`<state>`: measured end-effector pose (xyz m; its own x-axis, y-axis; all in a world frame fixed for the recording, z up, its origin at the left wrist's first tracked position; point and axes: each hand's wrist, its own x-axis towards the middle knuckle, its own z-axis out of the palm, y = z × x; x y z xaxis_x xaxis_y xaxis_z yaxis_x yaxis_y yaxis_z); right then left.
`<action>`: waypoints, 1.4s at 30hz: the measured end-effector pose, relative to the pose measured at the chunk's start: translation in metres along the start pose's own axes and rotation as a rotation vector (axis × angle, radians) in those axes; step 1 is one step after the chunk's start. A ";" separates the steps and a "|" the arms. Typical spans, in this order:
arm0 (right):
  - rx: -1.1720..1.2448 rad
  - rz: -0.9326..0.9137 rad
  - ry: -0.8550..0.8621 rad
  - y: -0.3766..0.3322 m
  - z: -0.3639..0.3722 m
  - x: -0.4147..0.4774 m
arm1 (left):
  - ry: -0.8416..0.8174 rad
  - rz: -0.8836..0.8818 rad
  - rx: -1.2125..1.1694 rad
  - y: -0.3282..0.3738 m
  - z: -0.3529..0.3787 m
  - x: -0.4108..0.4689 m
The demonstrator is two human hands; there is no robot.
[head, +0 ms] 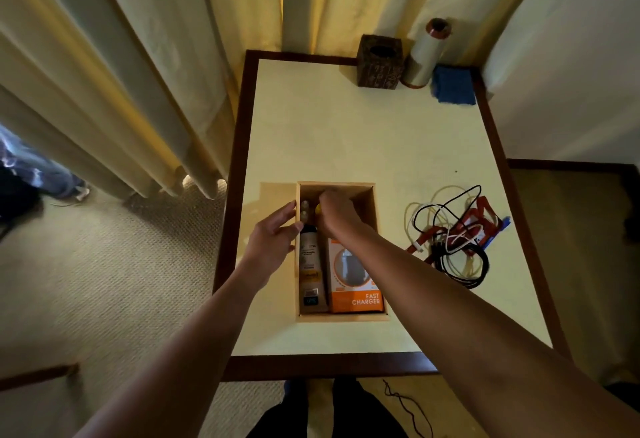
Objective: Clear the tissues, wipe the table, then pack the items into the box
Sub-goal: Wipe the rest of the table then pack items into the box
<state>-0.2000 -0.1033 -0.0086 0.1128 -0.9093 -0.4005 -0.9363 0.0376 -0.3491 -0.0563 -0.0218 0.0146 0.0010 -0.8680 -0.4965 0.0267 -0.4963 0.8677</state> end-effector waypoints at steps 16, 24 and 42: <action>0.014 0.127 -0.120 0.006 0.002 0.010 | -0.026 -0.030 0.020 0.008 -0.001 -0.005; 0.056 0.111 -0.125 0.001 0.005 0.015 | -0.047 -0.034 0.024 0.007 -0.002 -0.003; 0.095 -0.027 -0.093 0.012 -0.039 -0.016 | -0.025 0.002 0.039 0.005 -0.002 -0.001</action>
<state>-0.2264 -0.1048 0.0264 0.1720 -0.8683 -0.4653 -0.8972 0.0570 -0.4380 -0.0542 -0.0232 0.0190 -0.0244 -0.8690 -0.4941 -0.0126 -0.4940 0.8694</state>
